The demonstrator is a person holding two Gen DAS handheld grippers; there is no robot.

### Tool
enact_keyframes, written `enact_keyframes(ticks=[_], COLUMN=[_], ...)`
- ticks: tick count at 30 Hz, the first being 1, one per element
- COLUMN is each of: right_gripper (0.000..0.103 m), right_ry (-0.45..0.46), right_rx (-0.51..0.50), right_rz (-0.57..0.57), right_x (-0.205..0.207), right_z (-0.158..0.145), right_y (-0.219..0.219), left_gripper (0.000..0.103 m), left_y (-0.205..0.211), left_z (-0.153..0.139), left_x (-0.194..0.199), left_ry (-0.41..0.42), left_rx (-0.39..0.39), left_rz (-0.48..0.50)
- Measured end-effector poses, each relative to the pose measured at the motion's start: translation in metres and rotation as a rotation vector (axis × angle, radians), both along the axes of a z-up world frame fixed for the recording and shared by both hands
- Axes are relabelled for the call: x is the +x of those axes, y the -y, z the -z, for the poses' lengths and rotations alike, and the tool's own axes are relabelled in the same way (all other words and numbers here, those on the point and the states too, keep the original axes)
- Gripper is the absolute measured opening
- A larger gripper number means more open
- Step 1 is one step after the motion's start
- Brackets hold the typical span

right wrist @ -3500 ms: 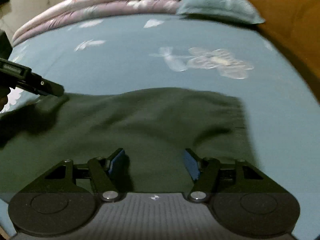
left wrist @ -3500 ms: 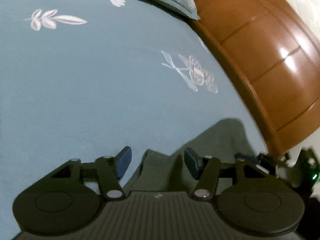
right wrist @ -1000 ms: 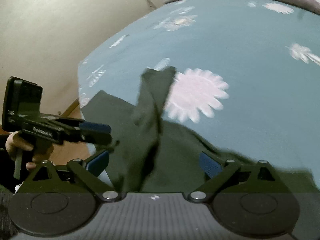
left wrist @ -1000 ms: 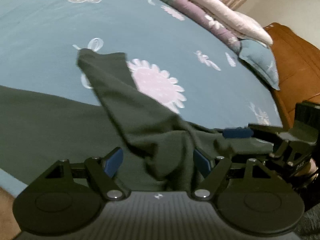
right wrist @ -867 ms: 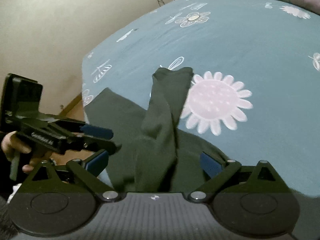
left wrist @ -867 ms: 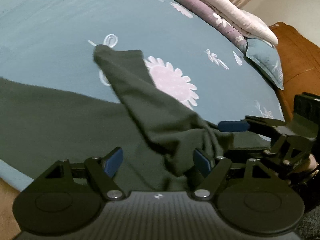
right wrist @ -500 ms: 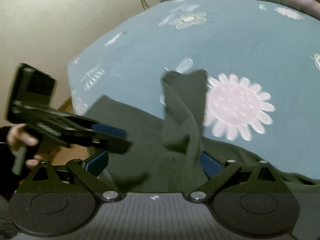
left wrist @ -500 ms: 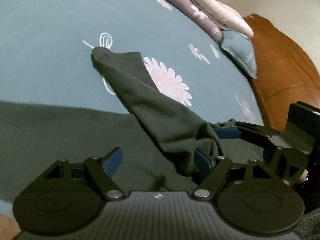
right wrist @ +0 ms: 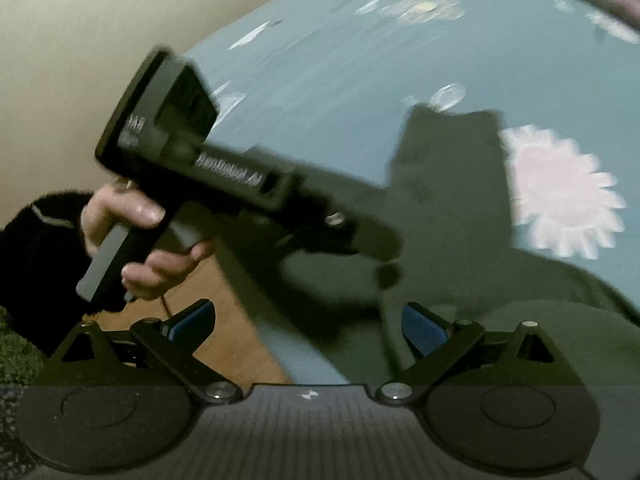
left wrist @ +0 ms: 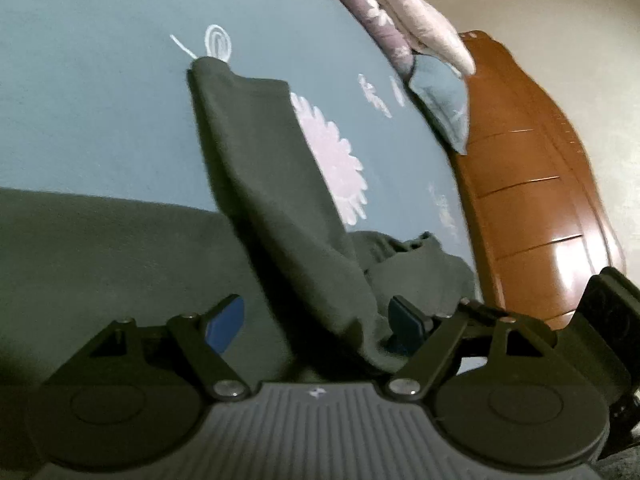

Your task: Fold clothes

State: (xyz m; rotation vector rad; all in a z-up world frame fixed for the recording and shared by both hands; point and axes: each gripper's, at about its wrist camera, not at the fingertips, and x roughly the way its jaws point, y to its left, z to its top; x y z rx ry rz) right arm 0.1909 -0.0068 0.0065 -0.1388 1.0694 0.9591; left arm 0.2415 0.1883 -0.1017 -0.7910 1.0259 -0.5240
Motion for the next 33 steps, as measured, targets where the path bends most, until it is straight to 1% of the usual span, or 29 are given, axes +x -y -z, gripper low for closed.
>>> enact_keyframes(ticks=[1,4,7,9,11,14,15,18,21,24,27,28,29,33], right_gripper=[0.101,0.101,0.101,0.102,0.101,0.101,0.101,0.101,0.101,0.101,0.101,0.101,0.101,0.101], right_ry=[0.016,0.007,-0.047,-0.091,-0.131,-0.074,-0.059,-0.052,-0.026,-0.014,0.000,0.004,0.004,-0.027], right_rx=[-0.004,-0.028,-0.040,-0.010,0.030,-0.032,-0.040,0.008,0.027,0.062,0.132,0.150,0.169,0.232], right_rz=[0.034,0.122,0.145,0.108,0.019,-0.045,-0.034,0.055,0.114,0.161,0.170,0.173,0.178,0.193], right_x=[0.001,0.011,0.017,0.009,0.001,-0.008,-0.008,0.000,0.001,-0.001,-0.005,-0.002,0.001,0.016], right_z=[-0.003,0.000,0.014,0.017,0.018,0.015,0.013,0.004,0.000,-0.002,-0.008,-0.007,-0.005,0.010], right_y=[0.006,0.021,0.017,0.010,0.000,-0.006,-0.001,0.028,0.056,0.083,0.110,0.116,0.123,0.150], left_gripper=[0.081,0.081,0.081,0.081,0.081,0.082,0.082,0.082,0.082,0.081,0.081,0.081,0.079,0.079], left_y=[-0.002,-0.008,-0.013,-0.014,-0.013,-0.008,-0.006,-0.001,0.002,0.003,0.005,0.007,0.009,0.018], left_z=[0.002,0.008,0.013,0.015,0.015,0.015,0.015,0.016,0.016,0.012,0.015,0.017,0.018,0.016], left_x=[0.001,0.004,0.005,0.006,0.008,0.014,0.016,0.024,0.030,0.027,0.014,0.013,0.016,0.037], left_ry=[0.001,0.000,0.003,0.009,0.016,0.026,0.027,0.038,0.033,-0.013,-0.047,-0.060,-0.058,-0.004], left_rx=[-0.017,-0.074,-0.120,-0.138,-0.145,-0.147,-0.147,-0.153,-0.160,-0.176,-0.200,-0.182,-0.162,-0.106], left_rz=[0.000,-0.012,-0.029,-0.039,-0.044,-0.044,-0.047,-0.053,-0.059,-0.079,-0.076,-0.082,-0.089,-0.110])
